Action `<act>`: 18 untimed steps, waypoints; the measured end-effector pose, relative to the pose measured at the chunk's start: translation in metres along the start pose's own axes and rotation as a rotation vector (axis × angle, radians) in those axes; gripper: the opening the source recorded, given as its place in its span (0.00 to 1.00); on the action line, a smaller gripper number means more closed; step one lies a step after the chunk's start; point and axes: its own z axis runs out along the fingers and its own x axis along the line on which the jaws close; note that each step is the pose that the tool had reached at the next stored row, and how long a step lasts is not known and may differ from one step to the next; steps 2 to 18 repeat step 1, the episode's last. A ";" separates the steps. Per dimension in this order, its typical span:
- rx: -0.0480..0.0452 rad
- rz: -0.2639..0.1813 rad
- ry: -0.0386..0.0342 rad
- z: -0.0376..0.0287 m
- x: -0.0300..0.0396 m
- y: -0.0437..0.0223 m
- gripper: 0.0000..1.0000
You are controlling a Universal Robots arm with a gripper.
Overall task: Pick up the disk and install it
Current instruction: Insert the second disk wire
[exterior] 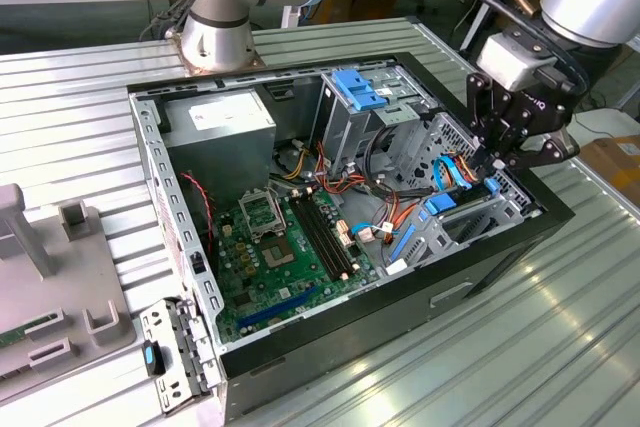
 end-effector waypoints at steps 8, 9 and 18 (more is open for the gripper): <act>0.0000 0.000 0.0000 0.0000 0.0000 0.0000 0.23; 0.0000 0.000 0.0000 0.0000 0.0000 0.0000 0.23; 0.0000 0.000 0.0000 0.0000 0.0000 0.0000 0.23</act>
